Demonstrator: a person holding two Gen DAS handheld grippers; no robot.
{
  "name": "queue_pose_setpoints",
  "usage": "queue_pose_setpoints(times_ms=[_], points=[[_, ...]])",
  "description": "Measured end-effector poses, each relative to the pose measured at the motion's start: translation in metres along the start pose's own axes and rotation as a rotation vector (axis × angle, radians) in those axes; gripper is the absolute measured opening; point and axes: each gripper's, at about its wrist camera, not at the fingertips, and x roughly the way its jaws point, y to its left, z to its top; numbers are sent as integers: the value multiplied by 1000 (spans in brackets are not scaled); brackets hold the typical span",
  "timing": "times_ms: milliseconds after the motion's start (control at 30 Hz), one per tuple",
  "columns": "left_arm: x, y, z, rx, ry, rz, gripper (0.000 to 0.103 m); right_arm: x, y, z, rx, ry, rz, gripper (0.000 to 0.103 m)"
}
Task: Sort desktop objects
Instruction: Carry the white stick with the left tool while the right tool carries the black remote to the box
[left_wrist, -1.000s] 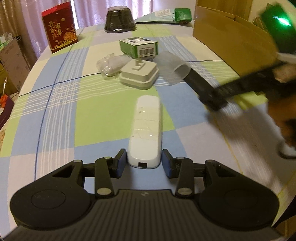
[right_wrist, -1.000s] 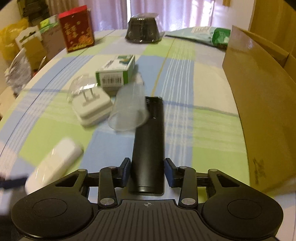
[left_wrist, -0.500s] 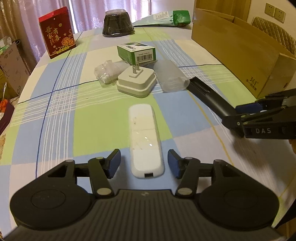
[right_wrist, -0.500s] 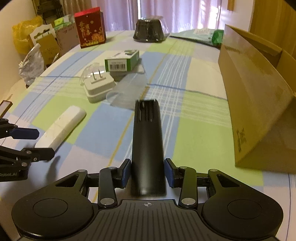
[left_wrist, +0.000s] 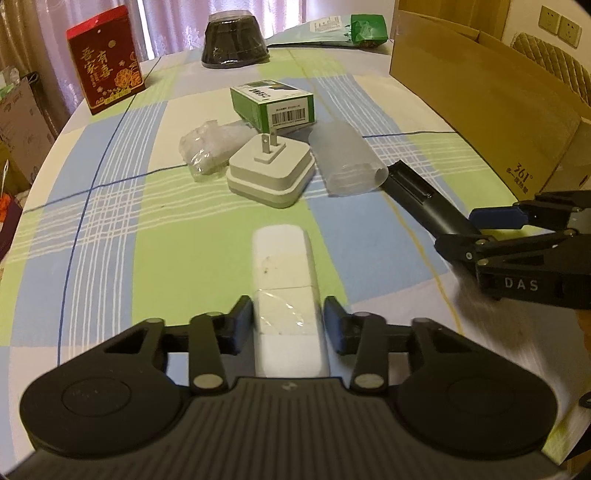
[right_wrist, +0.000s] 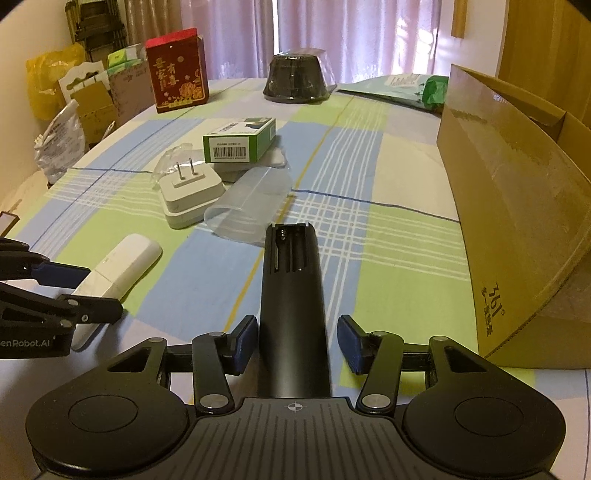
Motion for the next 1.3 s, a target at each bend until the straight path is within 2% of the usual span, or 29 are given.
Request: queue_pose_setpoints(times_ms=[133, 167, 400, 633, 1300], points=[[-3, -1, -3, 9, 4, -3, 35, -2, 1, -1, -9, 3, 0, 50], [-5, -1, -5, 12, 6, -4, 35, -3, 1, -2, -7, 7, -1, 38], [-20, -6, -21, 11, 20, -21, 35, -13, 1, -7, 8, 37, -3, 37], [-29, -13, -24, 24, 21, -36, 35, -39, -2, -14, 51, 29, -3, 37], [-81, -52, 7, 57, -73, -78, 35, -125, -16, 1, 109, -99, -47, 37]])
